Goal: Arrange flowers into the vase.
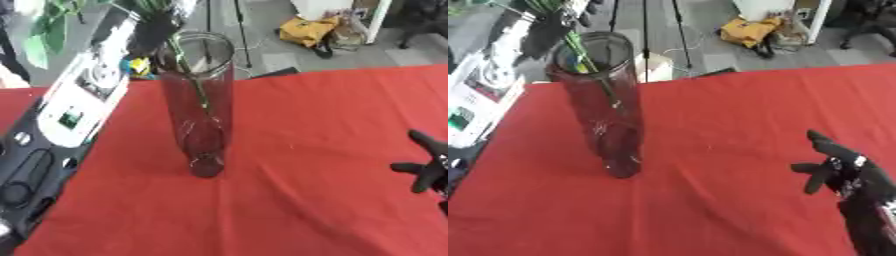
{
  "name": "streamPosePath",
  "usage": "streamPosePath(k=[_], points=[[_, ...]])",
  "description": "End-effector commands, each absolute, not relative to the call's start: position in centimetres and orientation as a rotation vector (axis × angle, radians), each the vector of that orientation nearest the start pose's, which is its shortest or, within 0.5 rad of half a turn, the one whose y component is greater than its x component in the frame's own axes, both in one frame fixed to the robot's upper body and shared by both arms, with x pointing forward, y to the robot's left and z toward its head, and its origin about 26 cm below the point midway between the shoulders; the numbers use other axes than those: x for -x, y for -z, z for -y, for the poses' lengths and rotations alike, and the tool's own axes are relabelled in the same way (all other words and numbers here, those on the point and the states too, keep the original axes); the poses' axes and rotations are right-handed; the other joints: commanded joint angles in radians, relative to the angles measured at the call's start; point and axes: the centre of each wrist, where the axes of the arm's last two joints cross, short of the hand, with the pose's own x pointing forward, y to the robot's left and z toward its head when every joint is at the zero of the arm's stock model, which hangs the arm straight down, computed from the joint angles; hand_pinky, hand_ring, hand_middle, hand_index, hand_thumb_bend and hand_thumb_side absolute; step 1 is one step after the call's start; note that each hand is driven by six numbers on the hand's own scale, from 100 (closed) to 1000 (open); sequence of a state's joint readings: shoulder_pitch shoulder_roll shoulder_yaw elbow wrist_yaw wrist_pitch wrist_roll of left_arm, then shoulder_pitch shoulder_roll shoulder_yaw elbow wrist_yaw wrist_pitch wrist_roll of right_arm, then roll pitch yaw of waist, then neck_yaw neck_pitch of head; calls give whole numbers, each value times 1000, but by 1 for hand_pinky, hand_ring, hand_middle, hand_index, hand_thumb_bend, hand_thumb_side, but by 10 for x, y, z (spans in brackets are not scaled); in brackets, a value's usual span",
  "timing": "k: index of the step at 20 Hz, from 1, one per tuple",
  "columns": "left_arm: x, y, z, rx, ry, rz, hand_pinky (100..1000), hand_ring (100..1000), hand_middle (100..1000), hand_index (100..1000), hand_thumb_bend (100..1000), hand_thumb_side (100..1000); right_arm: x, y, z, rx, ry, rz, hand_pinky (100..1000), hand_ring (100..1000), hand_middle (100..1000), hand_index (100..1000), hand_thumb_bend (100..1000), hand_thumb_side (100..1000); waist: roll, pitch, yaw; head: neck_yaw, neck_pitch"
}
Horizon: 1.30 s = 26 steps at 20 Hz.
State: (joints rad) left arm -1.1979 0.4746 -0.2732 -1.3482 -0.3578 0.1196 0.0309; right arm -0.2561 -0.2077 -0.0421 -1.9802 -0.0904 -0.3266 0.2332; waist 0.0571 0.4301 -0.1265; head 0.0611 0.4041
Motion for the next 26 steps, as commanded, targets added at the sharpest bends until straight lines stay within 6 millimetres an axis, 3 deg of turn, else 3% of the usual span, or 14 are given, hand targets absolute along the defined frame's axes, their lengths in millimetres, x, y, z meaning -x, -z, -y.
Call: streamPosePath(k=[1, 16, 26], points=[[-415, -395, -182, -839, 831, 2345, 397, 534, 548, 696, 100, 1000, -297, -186, 257, -101, -518, 2542, 746, 1000, 426, 841, 100, 1000, -1, -18, -4, 6, -18], [-409, -402, -188, -838, 951, 2333, 416, 568, 586, 759, 100, 1000, -296, -182, 259, -91, -516, 2526, 747, 1000, 424, 842, 100, 1000, -4, -21, 6, 5, -4], [-408, -405, -194, -913, 1127, 2220, 529, 685, 701, 857, 144, 1000, -295, -182, 260, -91, -509, 2523, 746, 1000, 424, 842, 100, 1000, 1, -26, 5, 6, -4]])
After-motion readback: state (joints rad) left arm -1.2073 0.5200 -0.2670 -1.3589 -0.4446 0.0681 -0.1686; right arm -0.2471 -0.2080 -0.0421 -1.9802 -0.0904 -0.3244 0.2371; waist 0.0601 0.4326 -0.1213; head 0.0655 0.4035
